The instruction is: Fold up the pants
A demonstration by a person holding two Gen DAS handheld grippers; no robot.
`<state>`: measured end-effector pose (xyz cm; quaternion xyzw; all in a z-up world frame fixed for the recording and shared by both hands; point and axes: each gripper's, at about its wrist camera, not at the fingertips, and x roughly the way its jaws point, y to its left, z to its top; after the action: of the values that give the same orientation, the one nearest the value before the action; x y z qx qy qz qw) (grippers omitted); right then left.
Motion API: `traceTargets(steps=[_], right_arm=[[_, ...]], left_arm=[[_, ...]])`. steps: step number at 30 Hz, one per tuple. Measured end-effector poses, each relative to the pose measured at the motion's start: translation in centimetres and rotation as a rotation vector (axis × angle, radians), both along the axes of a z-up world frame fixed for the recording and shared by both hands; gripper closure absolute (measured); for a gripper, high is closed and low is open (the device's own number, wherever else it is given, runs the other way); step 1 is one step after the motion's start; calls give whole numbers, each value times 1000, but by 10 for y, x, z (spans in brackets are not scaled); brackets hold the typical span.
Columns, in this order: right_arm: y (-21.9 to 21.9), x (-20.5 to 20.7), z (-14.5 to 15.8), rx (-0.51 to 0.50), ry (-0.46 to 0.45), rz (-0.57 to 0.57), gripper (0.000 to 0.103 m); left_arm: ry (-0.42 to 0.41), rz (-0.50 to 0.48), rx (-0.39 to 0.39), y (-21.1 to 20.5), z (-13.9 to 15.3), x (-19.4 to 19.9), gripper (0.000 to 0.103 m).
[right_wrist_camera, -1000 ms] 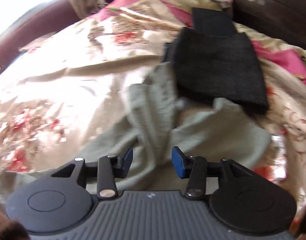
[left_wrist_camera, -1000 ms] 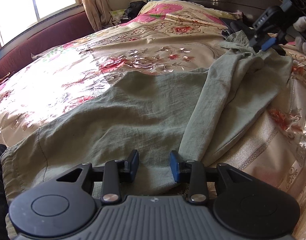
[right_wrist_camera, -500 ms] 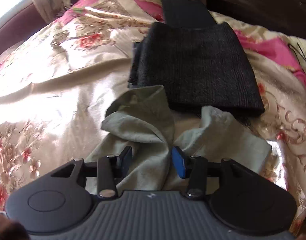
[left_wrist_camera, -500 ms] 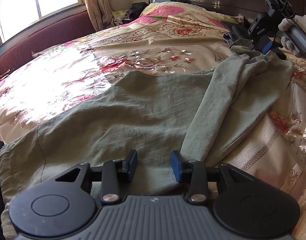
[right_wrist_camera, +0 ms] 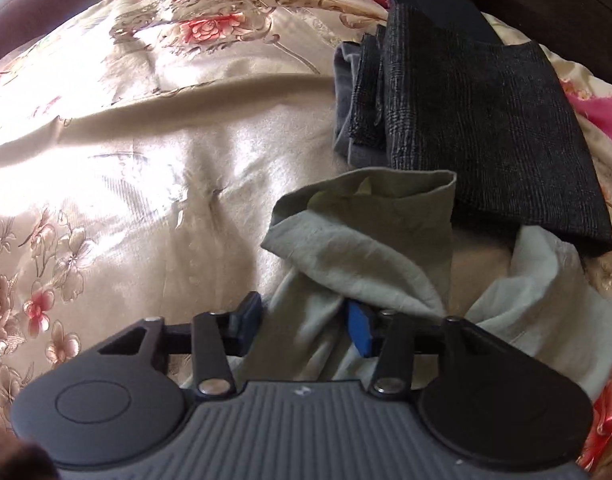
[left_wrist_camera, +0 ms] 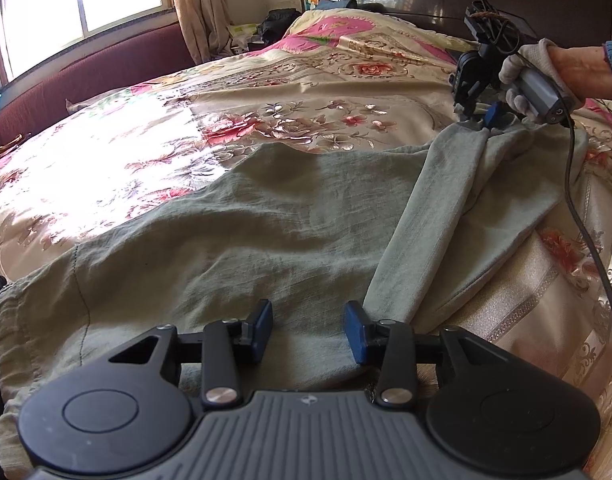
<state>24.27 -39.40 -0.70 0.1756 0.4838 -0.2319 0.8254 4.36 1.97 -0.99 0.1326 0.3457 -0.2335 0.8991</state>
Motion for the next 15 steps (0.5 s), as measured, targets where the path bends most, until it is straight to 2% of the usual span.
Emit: traceTargets(steps=[1,3,5,7,10,12,14,15], right_arm=[[-4,-1,4,33,-16,2,97],[-9,-8,18,94,-77,8,101],[-12,-15,43,160,-187,25,101],[-15,-30,77,233,-334,57,101],[-23,-73,120,286,-542,83,101],[-33,-108,126,305,-613,62,100],[-47,-138,111,291,-616,-2,97],[-55,-147,97,282,-586,-36,95]], left_arm=[[-1,0,0,0,0,0,50],[-3,1,4,0,1,-1,50],[-6,1,16,-1,2,-1,50],[-11,1,34,-3,3,-2,50],[-15,4,50,-4,5,-4,50],[-18,5,58,-6,4,-4,50],[-22,7,71,-9,2,-4,50],[-24,8,75,-10,2,-5,50]])
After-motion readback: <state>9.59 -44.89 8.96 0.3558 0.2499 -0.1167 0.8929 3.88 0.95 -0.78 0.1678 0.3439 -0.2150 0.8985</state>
